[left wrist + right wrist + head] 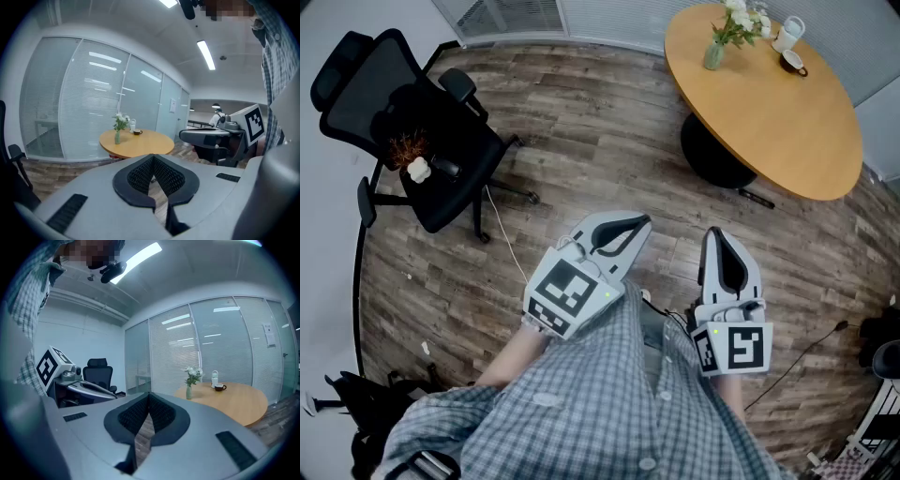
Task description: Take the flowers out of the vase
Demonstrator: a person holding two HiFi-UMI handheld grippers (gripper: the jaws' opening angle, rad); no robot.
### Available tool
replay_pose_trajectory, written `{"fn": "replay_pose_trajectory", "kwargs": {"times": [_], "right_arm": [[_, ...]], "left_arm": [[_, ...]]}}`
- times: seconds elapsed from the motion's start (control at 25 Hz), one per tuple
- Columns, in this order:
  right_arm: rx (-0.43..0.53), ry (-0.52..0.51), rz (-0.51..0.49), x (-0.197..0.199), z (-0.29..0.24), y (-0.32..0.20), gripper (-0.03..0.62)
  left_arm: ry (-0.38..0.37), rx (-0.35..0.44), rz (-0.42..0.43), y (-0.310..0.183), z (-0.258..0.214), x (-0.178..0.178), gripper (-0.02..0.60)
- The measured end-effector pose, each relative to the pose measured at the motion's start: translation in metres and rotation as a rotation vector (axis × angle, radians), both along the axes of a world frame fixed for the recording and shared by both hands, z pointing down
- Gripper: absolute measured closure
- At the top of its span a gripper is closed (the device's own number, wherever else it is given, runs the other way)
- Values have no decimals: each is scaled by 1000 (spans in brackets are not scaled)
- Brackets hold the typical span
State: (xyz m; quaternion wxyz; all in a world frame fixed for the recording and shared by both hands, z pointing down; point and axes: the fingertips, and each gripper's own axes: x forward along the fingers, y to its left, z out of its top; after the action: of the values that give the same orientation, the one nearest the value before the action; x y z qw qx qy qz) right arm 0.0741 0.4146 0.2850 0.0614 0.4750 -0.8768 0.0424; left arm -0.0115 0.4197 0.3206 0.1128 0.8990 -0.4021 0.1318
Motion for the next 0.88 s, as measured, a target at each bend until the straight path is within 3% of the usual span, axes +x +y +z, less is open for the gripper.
{"fn": "replay_pose_trajectory", "kwargs": {"times": [0.88], "right_arm": [[10, 3, 115, -31, 1, -11, 585]], "left_arm": [[6, 27, 30, -10, -2, -51, 575]]}}
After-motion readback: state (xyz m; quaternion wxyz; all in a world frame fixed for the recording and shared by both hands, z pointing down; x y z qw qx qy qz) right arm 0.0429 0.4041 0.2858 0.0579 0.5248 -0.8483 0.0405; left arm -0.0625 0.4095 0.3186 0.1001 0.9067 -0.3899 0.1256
